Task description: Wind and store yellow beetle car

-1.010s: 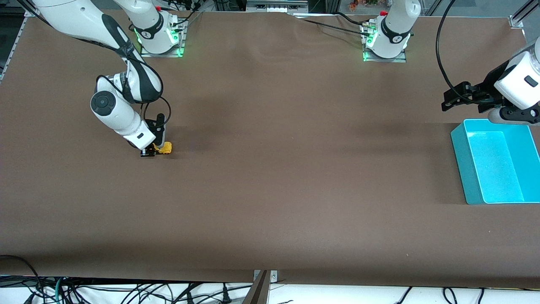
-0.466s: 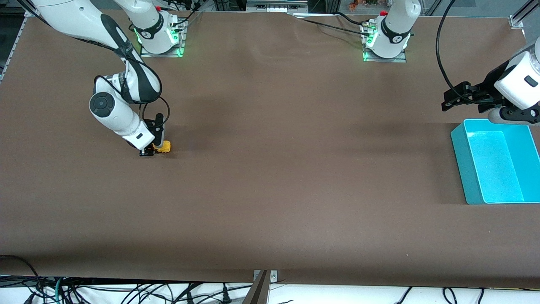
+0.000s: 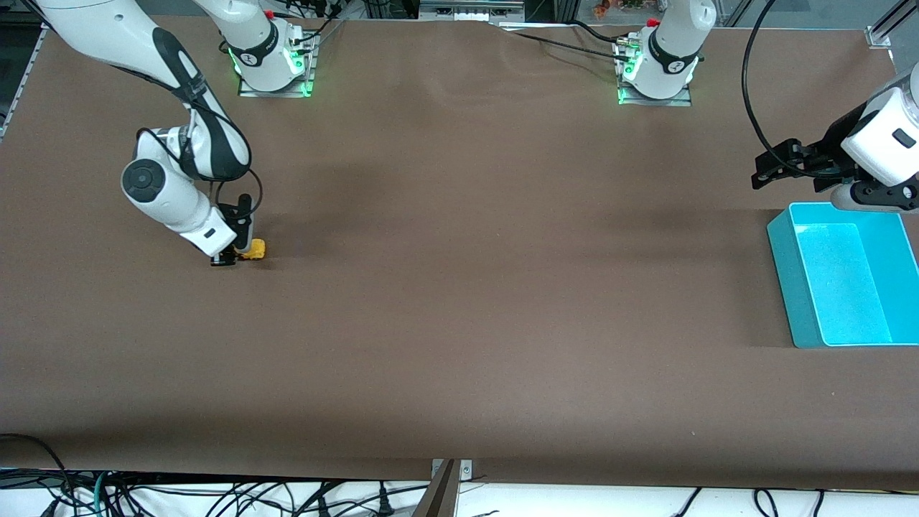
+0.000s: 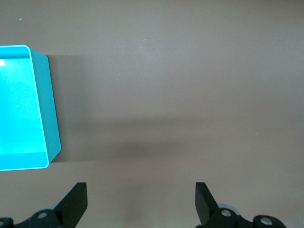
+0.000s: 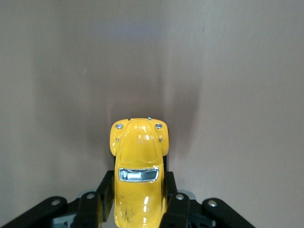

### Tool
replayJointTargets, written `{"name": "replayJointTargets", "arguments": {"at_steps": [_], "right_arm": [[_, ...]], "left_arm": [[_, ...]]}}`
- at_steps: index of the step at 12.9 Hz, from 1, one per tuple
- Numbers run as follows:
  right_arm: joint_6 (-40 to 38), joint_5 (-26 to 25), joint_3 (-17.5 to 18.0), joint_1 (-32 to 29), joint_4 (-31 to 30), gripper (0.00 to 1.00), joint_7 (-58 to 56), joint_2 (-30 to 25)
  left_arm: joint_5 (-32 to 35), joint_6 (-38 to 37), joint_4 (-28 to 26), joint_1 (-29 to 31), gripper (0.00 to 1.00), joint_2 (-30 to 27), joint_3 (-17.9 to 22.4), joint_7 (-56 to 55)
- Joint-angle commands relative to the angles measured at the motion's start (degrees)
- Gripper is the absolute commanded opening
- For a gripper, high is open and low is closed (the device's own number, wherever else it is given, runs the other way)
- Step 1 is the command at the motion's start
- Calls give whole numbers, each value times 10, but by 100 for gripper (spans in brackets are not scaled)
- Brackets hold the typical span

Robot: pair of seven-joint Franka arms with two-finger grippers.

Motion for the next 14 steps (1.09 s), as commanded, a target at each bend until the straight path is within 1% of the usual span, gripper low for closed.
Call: {"name": "replayJointTargets", "arguments": {"at_steps": [1,6,11,14], "right_arm": [[-12,-9,-37,-8,-26,6,-41,52],[-12,-9,-94,-8,-33,6,-45,50],[-8,-9,-108,-12,-33,7,-67,51],[-8,-9,-108,-12,-33,8,-81,49]], "left_arm": [[4,2,8,5,100,3,-3,12],[2,2,8,5,100,3,-3,12],[2,2,8,5,100,3,-3,12],[2,2,8,6,100,3,-3,12]]}}
